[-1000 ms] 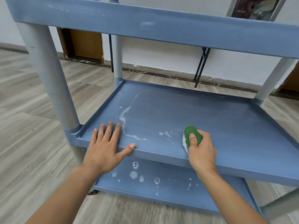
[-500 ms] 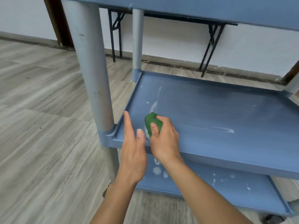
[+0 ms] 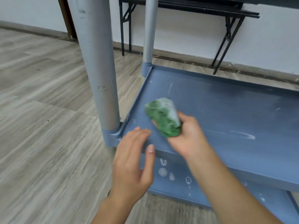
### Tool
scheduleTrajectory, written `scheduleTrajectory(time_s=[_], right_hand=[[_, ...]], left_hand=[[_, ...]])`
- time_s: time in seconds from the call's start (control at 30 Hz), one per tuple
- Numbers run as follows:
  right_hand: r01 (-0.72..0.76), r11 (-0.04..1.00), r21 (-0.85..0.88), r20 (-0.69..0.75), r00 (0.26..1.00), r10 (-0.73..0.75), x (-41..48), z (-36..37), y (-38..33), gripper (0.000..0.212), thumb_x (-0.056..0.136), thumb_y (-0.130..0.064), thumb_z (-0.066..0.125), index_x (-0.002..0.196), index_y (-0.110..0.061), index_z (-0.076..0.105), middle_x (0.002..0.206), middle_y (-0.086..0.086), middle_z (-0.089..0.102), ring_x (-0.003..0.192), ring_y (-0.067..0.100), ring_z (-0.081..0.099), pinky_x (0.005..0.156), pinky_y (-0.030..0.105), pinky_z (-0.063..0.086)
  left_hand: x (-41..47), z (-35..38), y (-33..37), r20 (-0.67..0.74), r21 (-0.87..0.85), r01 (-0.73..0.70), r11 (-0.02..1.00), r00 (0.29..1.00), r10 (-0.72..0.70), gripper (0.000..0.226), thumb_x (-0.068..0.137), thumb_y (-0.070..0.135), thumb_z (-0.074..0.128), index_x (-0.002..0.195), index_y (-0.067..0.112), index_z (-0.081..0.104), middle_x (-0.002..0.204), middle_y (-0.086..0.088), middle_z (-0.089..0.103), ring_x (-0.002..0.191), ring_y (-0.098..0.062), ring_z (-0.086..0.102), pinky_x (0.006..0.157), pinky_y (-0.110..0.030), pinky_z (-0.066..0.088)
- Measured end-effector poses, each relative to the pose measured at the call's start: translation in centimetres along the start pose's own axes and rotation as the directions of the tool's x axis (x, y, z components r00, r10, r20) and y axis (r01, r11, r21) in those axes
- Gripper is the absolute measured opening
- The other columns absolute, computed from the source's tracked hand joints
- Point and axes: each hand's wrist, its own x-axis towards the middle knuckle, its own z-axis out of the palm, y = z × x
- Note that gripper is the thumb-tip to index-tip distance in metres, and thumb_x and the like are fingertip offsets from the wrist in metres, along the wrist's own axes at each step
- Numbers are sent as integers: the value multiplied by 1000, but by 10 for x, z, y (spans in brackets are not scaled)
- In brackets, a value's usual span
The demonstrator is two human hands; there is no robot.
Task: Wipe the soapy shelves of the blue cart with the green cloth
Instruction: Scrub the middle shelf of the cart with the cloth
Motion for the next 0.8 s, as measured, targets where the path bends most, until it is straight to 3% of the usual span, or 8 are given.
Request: scheduleTrajectory(time_s=[0.07,0.13,0.2,0.27,0.33,0.4,0.47,0.8], right_hand=[[130,988,-79,-44,990,-133,2,-20,-48,53,102,-14,33,79,1,79,86,19,76,76,25,75,109,39,42],[276,917,-288,-93,945,-313,-4,-44,-98,41,103,-14,34,101,-9,75,94,10,78,83,20,75,93,32,54],[401,724,-561,-150,811,-566,-18,-81,-145,30,103,-12,40,114,-20,68,98,-3,78,88,14,75,76,28,59],[327,462,-824,-178,625,-760,-37,-125,-180,30,102,-14,47,122,-25,67,109,-6,76,101,14,72,85,31,59],[71,270,-960,-189,548,-815,-51,-162,-193,34,102,-18,49,134,-23,61,130,4,66,120,23,63,106,44,48],[-169,147,-975,-216,537,-815,-57,-185,-188,37,103,-21,49,138,-21,58,137,13,61,127,32,55,112,47,40],[-251,76,-965,-203,531,-823,-57,-192,-174,36,102,-22,49,137,-20,59,136,16,61,126,37,54,110,45,40],[-8,34,-999,-31,635,-772,-22,-125,-88,35,101,-19,51,135,-18,60,132,9,65,123,29,57,104,30,38]], left_hand=[[15,20,2,216,191,-44,981,976,2,54,103,41,42,144,6,52,152,-8,50,148,-25,35,122,-46,25],[25,34,2,352,425,-76,902,932,-87,73,104,59,22,152,8,41,161,-10,36,153,-27,22,125,-48,17],[29,39,-1,408,494,-71,867,899,-159,85,100,68,9,154,9,37,162,-11,34,153,-29,23,125,-48,16],[28,41,-3,442,511,-73,856,877,-189,90,97,72,4,155,11,35,161,-11,35,152,-30,26,123,-46,16],[26,41,-4,447,527,-81,846,873,-195,90,96,73,4,155,13,36,161,-10,35,151,-31,28,122,-46,18],[27,40,-3,472,529,-95,843,858,-200,88,97,72,7,154,13,40,160,-9,38,149,-31,33,121,-46,22],[29,40,-1,487,541,-102,835,847,-212,87,96,71,11,150,13,47,156,-9,44,146,-32,39,119,-47,27],[30,42,0,458,540,-88,837,865,-204,85,98,69,15,140,9,58,146,-11,56,139,-35,48,114,-50,36]])
